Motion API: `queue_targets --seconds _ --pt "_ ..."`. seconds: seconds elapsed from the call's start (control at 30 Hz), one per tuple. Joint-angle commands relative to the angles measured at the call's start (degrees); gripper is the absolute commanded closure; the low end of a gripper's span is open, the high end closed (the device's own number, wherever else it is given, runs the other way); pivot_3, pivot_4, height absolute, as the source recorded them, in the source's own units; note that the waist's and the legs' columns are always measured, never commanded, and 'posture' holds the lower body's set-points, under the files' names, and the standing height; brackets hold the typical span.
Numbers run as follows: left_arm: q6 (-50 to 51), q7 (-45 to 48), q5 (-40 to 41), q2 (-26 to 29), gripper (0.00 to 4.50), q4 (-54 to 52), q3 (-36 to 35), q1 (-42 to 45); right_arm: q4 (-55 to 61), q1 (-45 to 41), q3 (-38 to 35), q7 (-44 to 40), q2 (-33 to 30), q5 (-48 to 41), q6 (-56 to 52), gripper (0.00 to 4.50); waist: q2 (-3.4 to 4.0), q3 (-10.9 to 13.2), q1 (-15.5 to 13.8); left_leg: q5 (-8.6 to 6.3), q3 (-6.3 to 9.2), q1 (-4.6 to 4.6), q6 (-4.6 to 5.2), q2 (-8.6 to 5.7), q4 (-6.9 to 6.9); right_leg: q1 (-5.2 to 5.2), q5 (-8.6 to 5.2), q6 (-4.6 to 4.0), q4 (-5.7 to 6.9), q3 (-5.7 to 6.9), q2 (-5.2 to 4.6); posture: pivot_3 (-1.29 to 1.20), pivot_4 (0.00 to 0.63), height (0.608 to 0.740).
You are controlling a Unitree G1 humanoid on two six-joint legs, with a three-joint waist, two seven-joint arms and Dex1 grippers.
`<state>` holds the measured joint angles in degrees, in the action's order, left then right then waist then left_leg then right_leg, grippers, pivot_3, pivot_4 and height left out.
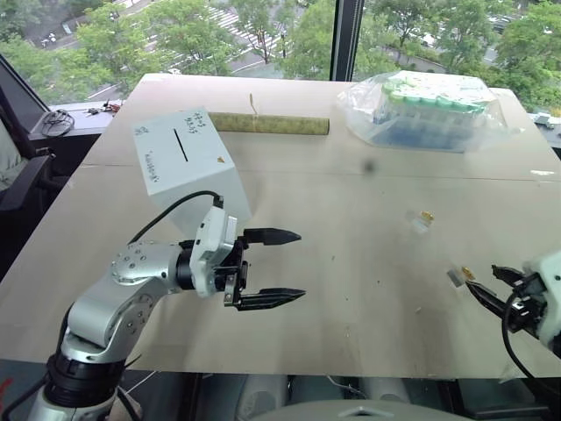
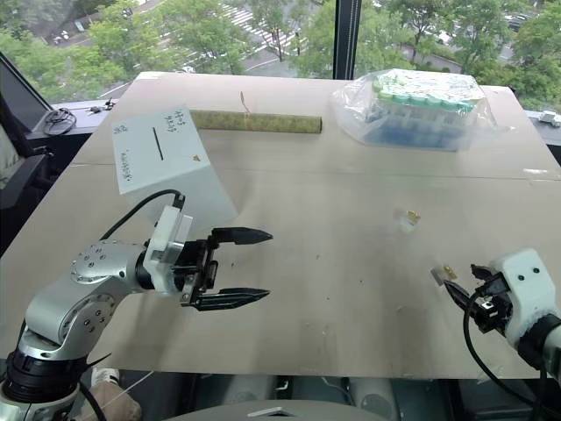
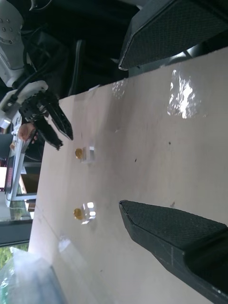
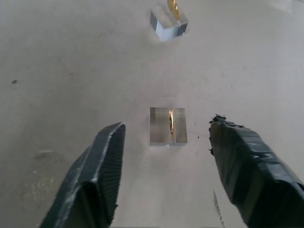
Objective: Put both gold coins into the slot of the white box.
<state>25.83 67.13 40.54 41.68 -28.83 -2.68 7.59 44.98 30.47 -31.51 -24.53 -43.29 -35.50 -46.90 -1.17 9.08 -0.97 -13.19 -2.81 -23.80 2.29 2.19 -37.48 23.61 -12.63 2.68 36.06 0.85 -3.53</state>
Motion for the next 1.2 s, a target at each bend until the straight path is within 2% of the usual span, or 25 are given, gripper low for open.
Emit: queue_targets --seconds 0.03,0.07,0.4,0.7,0.73,1.03,1.07,1.2 --pt "-1.17 -0.50 -0.51 -0.60 0.00 -0.22 0.81 1.74 -0.72 -1.57 1.75 0.93 -0.46 3.53 0.14 2.03 -0.01 0.00 0.07 0.00 -0.01 -0.02 0.00 -0.01 0.00 0.01 0.00 0.00 -0.01 -0.01 0.01 0.00 0.150 0.740" --pt "-1.26 -0.52 -0.67 -0.64 0.00 -0.09 1.04 1.90 -1.12 -1.85 2.62 1.12 -0.68 4.84 0.30 2.41 -0.01 0.00 0.10 0.00 -0.02 -0.03 0.00 -0.01 0.00 0.01 0.00 0.00 -0.01 -0.04 0.03 0.00 0.150 0.740" --pt "-1.48 -1.12 -1.56 -1.14 0.00 0.85 1.97 2.75 -3.18 -3.64 4.95 -0.55 0.60 8.84 1.15 2.41 -0.01 -0.01 0.15 -0.01 0.01 0.00 -0.01 0.03 0.02 0.01 0.00 0.00 -0.01 -0.21 0.37 0.00 0.150 0.740" --pt "-1.41 -1.51 -1.75 -0.97 0.00 0.45 1.77 1.85 -3.21 -4.82 5.26 -2.15 1.67 9.01 1.21 2.41 -0.01 -0.01 0.14 -0.01 -0.02 0.01 -0.02 0.03 0.01 0.01 0.00 0.00 0.00 -0.32 0.42 0.00 0.150 0.740" --pt "-1.53 -1.49 -1.82 -0.91 0.00 0.37 1.72 1.63 -3.15 -4.95 5.40 -2.21 1.71 9.10 1.18 2.96 -0.01 -0.01 0.14 -0.01 -0.01 0.01 -0.02 0.03 0.01 0.01 0.00 0.00 0.00 -0.32 0.43 0.00 0.150 0.740" --pt "-1.47 -2.39 -1.76 -0.71 0.00 -0.20 1.44 1.13 -2.80 -6.11 6.47 -2.04 2.18 9.87 0.65 2.96 -0.01 -0.01 0.14 0.00 -0.01 0.02 -0.02 0.05 0.01 0.01 0.00 0.00 0.01 -0.33 0.43 0.00 0.150 0.740" --pt "-1.25 -2.52 -1.59 -0.64 0.00 -0.35 1.48 1.19 -2.70 -6.21 6.62 -2.00 2.15 10.04 0.62 3.47 -0.01 -0.01 0.14 0.00 -0.01 0.01 -0.01 0.04 0.01 0.01 0.00 0.00 0.01 -0.33 0.43 0.00 0.150 0.740" --pt "-0.82 -2.80 -1.34 -0.43 0.00 -0.43 1.59 1.35 -2.49 -6.57 7.20 -1.96 2.21 10.46 0.36 3.47 -0.01 -0.01 0.15 0.00 -0.02 0.01 -0.02 0.04 0.01 0.01 0.00 0.00 0.01 -0.33 0.43 0.00 0.150 0.740"
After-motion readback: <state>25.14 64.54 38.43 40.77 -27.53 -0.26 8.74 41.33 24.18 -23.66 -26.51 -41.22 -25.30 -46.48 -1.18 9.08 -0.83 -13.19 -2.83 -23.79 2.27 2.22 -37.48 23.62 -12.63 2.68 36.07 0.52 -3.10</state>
